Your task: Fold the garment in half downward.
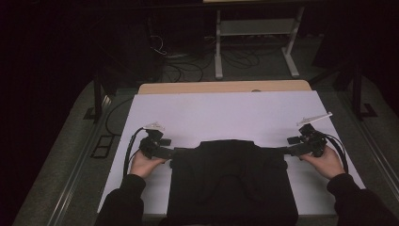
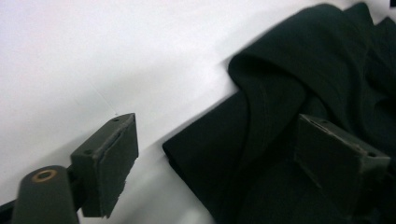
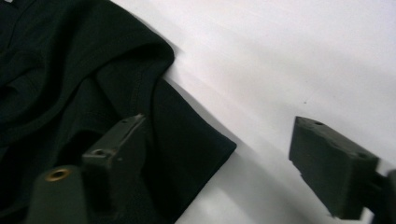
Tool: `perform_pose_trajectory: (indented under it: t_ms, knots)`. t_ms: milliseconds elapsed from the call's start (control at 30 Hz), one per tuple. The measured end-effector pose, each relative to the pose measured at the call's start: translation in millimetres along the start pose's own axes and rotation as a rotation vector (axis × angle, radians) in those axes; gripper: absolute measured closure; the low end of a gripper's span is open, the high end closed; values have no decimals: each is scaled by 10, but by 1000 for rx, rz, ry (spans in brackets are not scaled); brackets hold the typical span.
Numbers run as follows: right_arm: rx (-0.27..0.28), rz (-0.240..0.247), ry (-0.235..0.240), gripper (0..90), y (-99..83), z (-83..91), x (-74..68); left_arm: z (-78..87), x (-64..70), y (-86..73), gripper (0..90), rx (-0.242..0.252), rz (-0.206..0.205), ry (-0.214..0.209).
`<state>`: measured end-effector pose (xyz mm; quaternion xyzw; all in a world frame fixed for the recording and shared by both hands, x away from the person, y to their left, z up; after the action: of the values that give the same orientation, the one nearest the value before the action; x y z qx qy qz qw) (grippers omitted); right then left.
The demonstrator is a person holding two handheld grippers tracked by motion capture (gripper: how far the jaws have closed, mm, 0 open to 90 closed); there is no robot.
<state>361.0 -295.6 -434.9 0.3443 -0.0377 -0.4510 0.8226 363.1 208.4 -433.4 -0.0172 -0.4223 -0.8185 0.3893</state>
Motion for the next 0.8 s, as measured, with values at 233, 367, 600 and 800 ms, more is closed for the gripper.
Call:
perform_pose_trajectory:
  t_ms: [233, 367, 600, 800]
  knots:
    - [-3, 11, 0, 378, -13, -26, -15, -18, -61, -80, 283, -7, 30, -17]
    - [-8, 16, -1, 434, -22, -33, -9, -21, -76, -103, 332, -4, 35, -21]
    - [-7, 20, -19, 507, -27, -46, -14, -65, -81, -101, 480, -4, 31, 0]
    - [-15, 22, -10, 581, -33, -67, -16, -110, -81, -99, 555, -17, 30, 10]
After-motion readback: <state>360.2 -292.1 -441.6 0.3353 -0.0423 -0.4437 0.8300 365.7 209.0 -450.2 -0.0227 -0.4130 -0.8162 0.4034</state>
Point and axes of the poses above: each handheld gripper's, and its own axes: z roughly backward along the jaws, y roughly out of its top, x roughly to its right, the point moved 1 cm from there along -z, roughly forward along the jaws, and after that the axes turned 4 degrees about -y, right-handed, at the moved point
